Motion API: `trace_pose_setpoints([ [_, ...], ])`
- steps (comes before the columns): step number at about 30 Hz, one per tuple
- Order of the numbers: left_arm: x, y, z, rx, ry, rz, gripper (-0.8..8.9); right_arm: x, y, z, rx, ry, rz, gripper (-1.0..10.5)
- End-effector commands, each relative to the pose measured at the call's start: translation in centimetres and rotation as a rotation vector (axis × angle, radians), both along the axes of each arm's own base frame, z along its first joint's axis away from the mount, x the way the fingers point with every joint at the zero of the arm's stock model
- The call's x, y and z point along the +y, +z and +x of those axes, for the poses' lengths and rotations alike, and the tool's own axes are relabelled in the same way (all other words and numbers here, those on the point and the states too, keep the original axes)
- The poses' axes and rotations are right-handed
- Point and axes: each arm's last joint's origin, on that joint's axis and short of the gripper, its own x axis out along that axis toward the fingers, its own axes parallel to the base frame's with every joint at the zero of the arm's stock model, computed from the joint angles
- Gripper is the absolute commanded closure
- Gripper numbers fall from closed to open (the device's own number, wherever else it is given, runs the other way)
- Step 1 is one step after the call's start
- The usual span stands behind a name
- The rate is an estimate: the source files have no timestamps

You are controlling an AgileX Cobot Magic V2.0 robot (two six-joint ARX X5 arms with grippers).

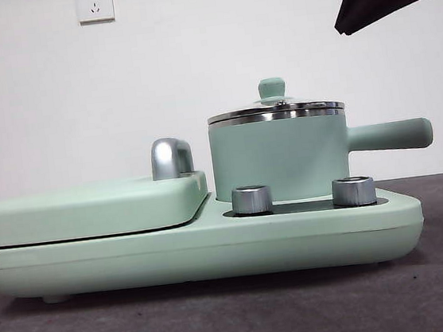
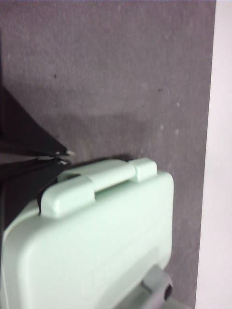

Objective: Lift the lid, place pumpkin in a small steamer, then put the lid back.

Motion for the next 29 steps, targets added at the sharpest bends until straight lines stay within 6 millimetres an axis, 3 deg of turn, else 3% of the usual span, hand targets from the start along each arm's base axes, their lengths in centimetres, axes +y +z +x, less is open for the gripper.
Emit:
trace_pose_setpoints([
  [1,0.1,-1.2,0.0,-0.048,0.004,0.034,8.07,0.2,0.3,0.0,-0.018,0.011,0.006,9.1],
  [9,0.5,-4.8,0.0,-0.076,0.041,0.033,8.07,0.2,0.3,0.0,-0.018,0.010,0.006,9.1],
  [14,0.5,-4.6,0.2,-0.152,0.046,0.078,8.07,0.2,0.4,0.0,-0.021,0.011,0.008,9.1],
  [29,0.5,-4.6,0.2,-0.151,0.046,0.074,8.07,0.2,0.4,0.0,-0.021,0.011,0.008,9.1],
])
